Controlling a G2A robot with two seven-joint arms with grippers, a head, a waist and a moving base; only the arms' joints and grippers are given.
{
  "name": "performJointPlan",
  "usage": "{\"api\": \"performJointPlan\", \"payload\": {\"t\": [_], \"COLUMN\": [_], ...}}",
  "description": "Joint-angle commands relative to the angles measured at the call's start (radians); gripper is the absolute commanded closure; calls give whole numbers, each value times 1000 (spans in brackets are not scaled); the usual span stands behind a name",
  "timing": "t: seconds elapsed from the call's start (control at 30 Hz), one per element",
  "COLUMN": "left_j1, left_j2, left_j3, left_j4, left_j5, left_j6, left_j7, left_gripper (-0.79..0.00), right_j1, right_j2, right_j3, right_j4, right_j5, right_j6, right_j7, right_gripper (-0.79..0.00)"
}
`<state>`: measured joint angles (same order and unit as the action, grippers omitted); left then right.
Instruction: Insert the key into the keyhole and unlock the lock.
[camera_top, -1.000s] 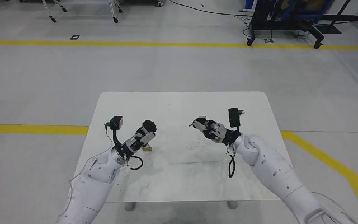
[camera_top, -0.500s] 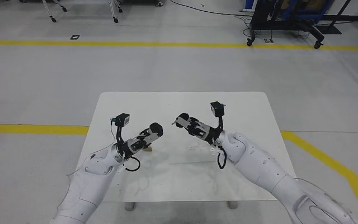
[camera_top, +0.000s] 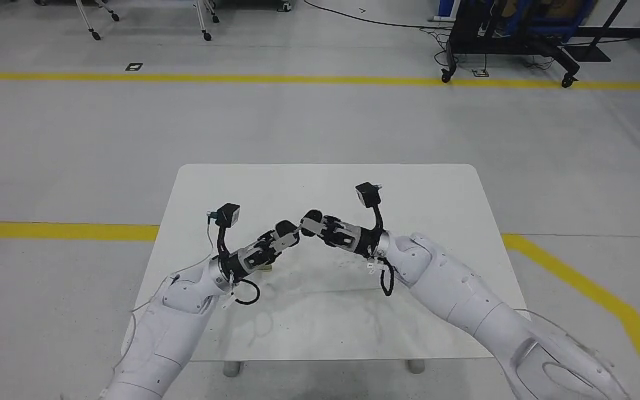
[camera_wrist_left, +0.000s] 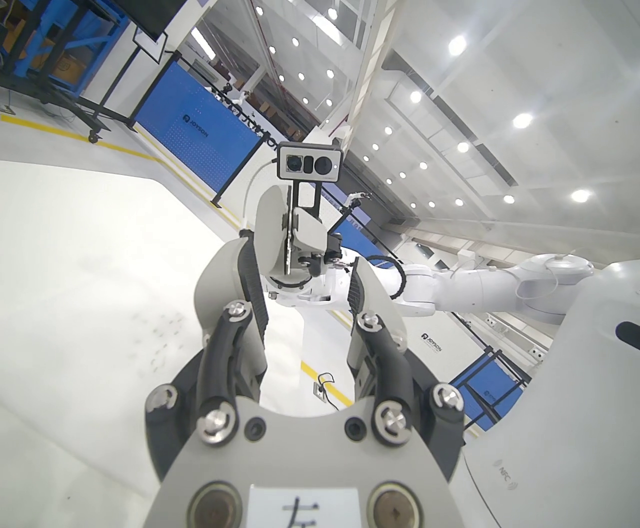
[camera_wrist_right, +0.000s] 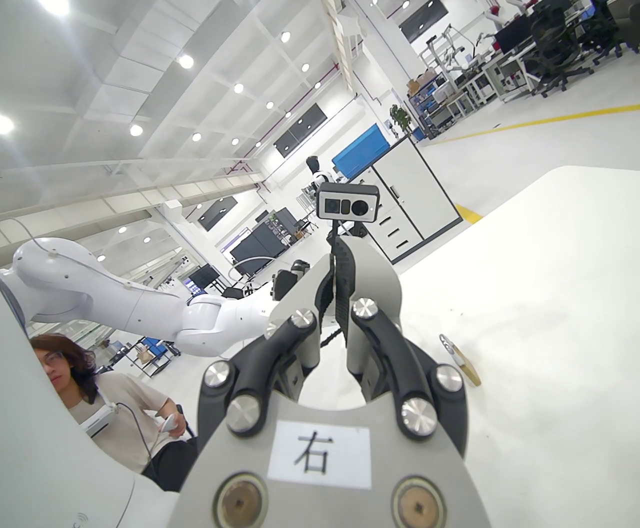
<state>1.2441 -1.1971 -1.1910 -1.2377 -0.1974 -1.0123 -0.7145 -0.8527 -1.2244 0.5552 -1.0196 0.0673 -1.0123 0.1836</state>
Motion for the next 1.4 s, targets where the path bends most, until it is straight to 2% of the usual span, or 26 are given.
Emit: {"api": "performJointPlan", "payload": {"t": [0.0, 0.13, 0.27, 0.43, 0.47, 0.5, 0.63, 0.9, 0.93, 0.97, 1.0, 1.37], "left_j1": [0, -2, -4, -8, -9, -11, -17, -21, -21, -21, -21, -19], "left_j2": [-2, -6, -9, -13, -14, -15, -19, -23, -23, -23, -23, -15], "left_j3": [-5, -11, -15, -17, -17, -17, -13, -12, -13, -14, -14, -13], "left_j4": [5, 11, 19, 25, 27, 30, 40, 54, 55, 55, 55, 47], "left_j5": [1, 3, 11, 37, 43, 53, 94, 147, 152, 158, 163, 188], "left_j6": [0, 0, 0, 0, 0, 0, 0, 0, 0, 0, 0, 0], "left_j7": [9, 12, 8, 15, 19, 22, 43, 102, 110, 116, 121, 136], "left_gripper": [-332, -274, -283, -243, -222, -160, -3, 0, 0, 0, 0, 0], "right_j1": [5, 13, 15, 16, 15, 15, 15, 23, 23, 24, 25, 28], "right_j2": [-8, -24, -38, -53, -56, -58, -71, -98, -101, -103, -105, -108], "right_j3": [0, 9, 25, 52, 58, 63, 77, 95, 99, 103, 107, 114], "right_j4": [13, 33, 56, 87, 91, 96, 117, 153, 156, 159, 162, 170], "right_j5": [24, 60, 87, 99, 99, 96, 91, 81, 81, 80, 74, 55], "right_j6": [0, 0, 0, 0, 0, 0, 0, 0, 0, 0, 0, 0], "right_j7": [31, 85, 127, 163, 169, 175, 199, 234, 238, 240, 244, 248], "right_gripper": [0, 0, 0, 0, 0, 0, 0, 0, -243, -708, -785, -785]}}
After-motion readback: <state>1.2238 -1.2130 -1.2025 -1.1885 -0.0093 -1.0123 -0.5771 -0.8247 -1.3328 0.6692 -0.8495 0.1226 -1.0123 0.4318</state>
